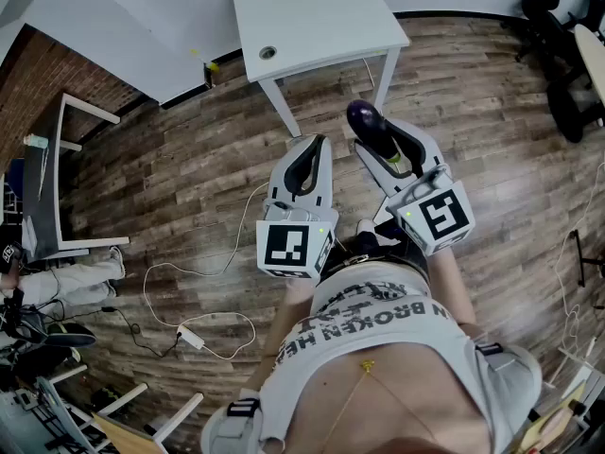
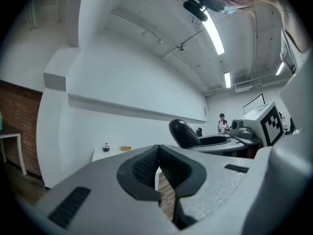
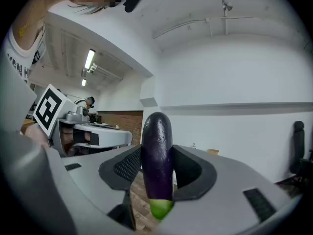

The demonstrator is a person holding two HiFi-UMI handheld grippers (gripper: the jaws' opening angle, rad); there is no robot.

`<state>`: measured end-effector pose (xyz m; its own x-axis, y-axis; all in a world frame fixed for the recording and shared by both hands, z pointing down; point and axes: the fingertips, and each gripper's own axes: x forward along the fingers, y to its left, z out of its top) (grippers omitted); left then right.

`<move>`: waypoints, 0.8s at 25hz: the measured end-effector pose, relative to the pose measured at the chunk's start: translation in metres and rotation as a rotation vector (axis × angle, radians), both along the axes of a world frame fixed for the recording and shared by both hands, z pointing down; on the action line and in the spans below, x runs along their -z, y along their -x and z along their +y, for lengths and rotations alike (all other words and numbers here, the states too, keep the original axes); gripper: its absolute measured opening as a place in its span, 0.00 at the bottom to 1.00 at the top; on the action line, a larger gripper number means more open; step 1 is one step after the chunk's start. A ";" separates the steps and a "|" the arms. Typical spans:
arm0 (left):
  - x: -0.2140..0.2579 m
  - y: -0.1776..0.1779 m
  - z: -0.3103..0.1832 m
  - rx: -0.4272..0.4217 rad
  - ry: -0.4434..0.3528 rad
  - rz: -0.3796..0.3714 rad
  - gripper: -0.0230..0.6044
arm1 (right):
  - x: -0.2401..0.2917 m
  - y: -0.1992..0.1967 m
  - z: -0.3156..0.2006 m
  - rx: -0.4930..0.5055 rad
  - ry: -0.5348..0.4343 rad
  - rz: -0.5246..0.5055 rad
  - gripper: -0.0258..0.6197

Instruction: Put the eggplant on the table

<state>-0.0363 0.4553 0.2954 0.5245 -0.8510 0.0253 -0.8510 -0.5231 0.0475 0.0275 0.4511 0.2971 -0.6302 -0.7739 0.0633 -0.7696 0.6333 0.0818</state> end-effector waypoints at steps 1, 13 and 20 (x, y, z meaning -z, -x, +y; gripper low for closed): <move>0.000 -0.003 0.001 0.002 0.000 -0.001 0.05 | 0.000 -0.004 0.000 -0.001 0.001 0.001 0.35; -0.008 -0.036 0.001 0.025 0.018 -0.027 0.05 | -0.002 -0.065 -0.012 -0.010 0.015 -0.085 0.35; -0.021 -0.048 0.001 0.064 0.042 -0.038 0.05 | -0.014 -0.086 -0.022 -0.001 0.033 -0.083 0.35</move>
